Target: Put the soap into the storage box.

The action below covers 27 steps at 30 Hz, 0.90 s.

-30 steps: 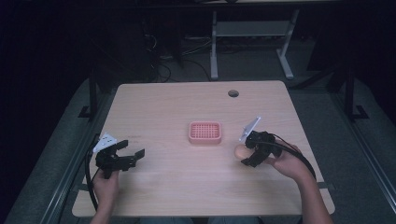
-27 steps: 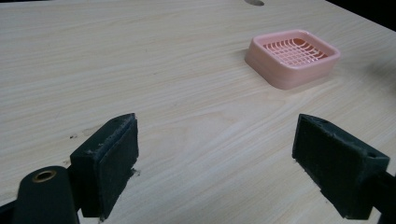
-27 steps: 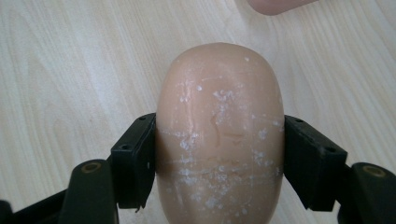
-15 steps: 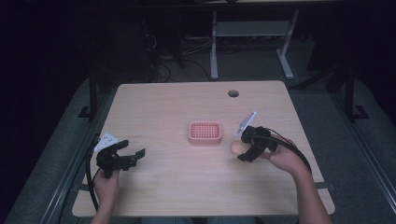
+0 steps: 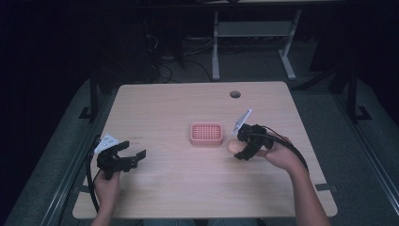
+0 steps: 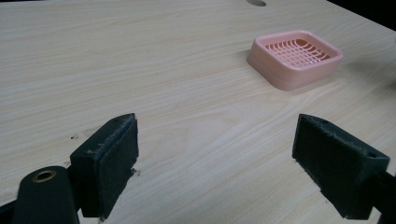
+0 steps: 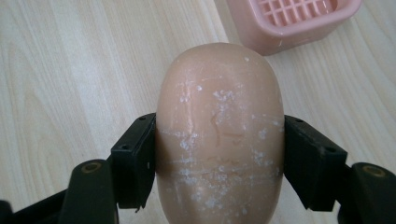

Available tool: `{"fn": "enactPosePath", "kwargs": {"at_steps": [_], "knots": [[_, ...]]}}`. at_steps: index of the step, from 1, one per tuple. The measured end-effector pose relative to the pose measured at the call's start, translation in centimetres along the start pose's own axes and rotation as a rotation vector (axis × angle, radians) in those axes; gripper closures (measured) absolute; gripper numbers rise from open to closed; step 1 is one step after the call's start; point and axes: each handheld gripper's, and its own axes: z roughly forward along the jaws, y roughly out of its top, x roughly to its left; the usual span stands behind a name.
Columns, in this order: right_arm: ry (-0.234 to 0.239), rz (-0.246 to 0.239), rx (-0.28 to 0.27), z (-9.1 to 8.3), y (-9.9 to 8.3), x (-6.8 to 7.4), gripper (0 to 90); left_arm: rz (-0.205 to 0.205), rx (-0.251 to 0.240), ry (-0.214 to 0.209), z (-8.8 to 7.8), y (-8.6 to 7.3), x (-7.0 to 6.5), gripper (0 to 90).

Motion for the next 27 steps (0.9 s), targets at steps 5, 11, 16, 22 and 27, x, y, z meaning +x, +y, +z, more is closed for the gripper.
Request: {"fn": "enactPosePath", "kwargs": {"at_steps": [5,11,16,22,27], "knots": [[0.0,-0.004,-0.016,-0.1,0.4,0.0,31.8,0.0,-0.003,-0.003,-0.1,0.0,-0.1,14.2],[0.004,-0.003,-0.004,0.1,0.7,-0.1,31.8,0.003,-0.005,-0.005,-0.1,0.0,-0.1,14.2],[0.006,-0.018,-0.009,-0.4,1.5,-0.2,31.8,-0.007,-0.005,0.0,-0.1,-0.1,-0.1,14.2],[0.0,-0.036,-0.007,-0.6,2.7,-0.2,31.8,-0.007,-0.008,0.0,-0.2,-0.1,0.1,14.2],[0.004,-0.043,-0.008,-0.6,3.5,-0.3,31.9,-0.006,-0.006,-0.002,-0.3,-0.1,0.1,14.2]]}}
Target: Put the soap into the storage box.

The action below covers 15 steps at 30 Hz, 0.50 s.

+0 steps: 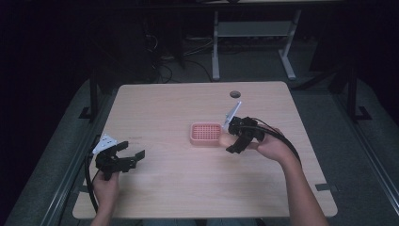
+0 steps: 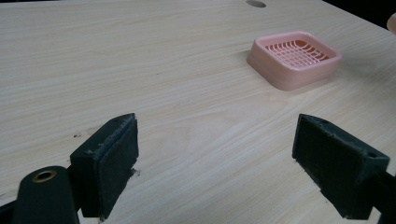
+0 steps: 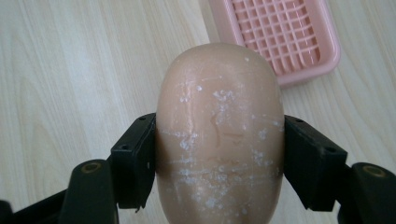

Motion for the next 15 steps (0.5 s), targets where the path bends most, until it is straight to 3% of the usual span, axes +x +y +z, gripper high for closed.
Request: {"fn": "enactPosePath", "kwargs": {"at_steps": [15], "knots": [[-0.002,-0.037,-0.001,-0.2,2.7,-0.9,31.8,-0.004,-0.003,-0.001,-0.1,0.0,0.0,14.2]]}}
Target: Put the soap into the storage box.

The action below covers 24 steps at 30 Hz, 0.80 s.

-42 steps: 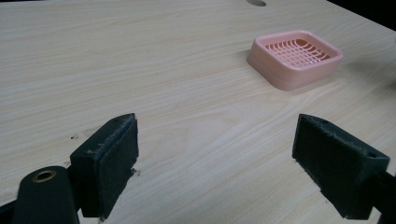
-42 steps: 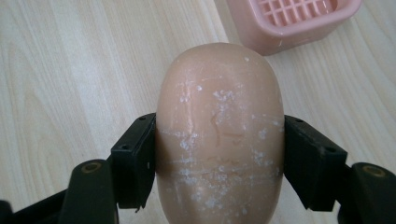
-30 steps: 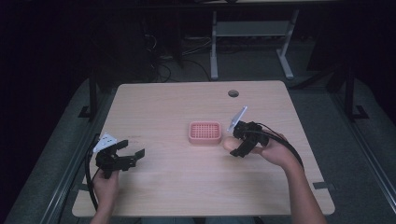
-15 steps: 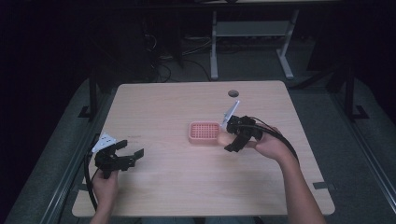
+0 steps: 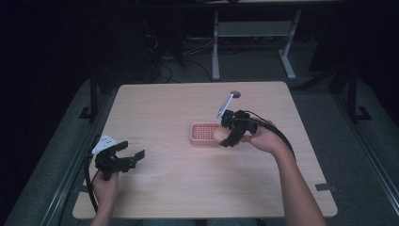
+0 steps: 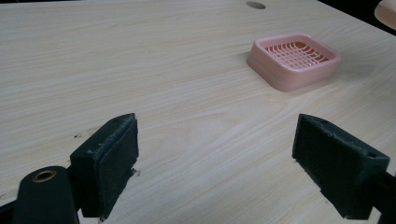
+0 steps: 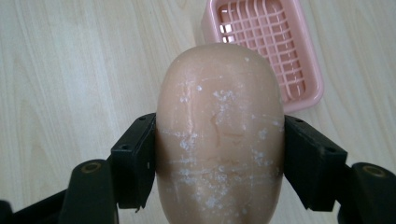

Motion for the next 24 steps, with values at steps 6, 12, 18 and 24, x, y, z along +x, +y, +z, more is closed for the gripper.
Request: {"fn": "enactPosePath", "kwargs": {"at_steps": [6,12,18,24], "knots": [[0.005,-0.008,0.003,0.1,0.9,-0.4,31.8,0.0,0.001,-0.002,0.0,0.0,0.0,14.2],[0.015,-0.009,-0.018,0.0,1.6,-1.0,31.8,0.0,0.0,-0.003,0.0,0.0,0.0,14.2],[0.019,-0.016,-0.016,0.1,2.5,-1.5,31.8,-0.003,-0.001,-0.001,0.0,0.0,0.0,14.2],[0.028,-0.006,-0.001,0.5,3.1,-2.2,31.8,-0.001,-0.002,-0.002,0.0,0.0,0.0,14.2]]}}
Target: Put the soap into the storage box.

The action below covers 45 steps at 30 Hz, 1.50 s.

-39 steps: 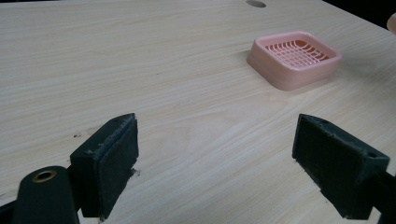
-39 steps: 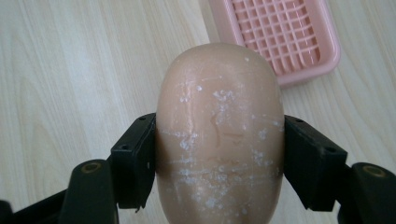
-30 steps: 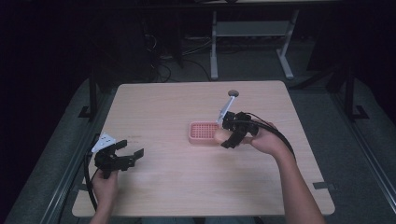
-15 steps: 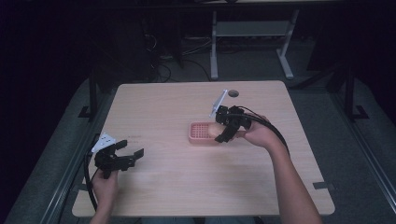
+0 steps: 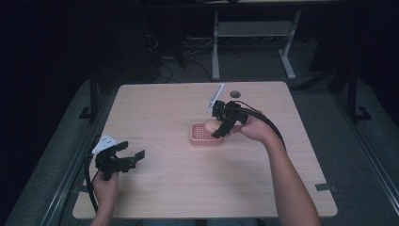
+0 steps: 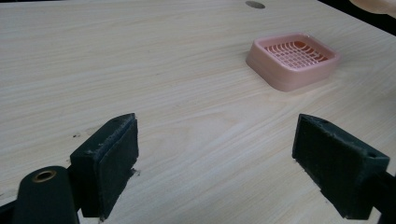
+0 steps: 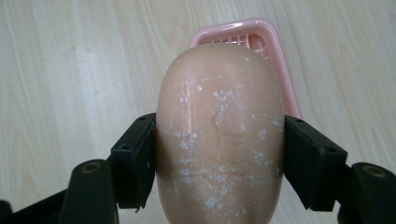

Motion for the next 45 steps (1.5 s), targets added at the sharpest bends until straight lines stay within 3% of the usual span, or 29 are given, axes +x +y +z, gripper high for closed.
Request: {"fn": "enactPosePath", "kwargs": {"at_steps": [11,32,45], "knots": [[0.015,-0.004,-0.022,0.6,1.2,-0.9,31.8,-0.002,-0.001,0.001,-0.1,0.0,0.1,14.2],[0.062,-0.007,0.034,4.3,2.5,-1.6,31.9,-0.006,0.003,-0.002,-0.1,-0.1,0.1,14.2],[0.058,0.01,0.071,6.7,2.9,-2.6,31.8,-0.006,0.001,-0.005,-0.1,-0.1,0.2,14.2]]}}
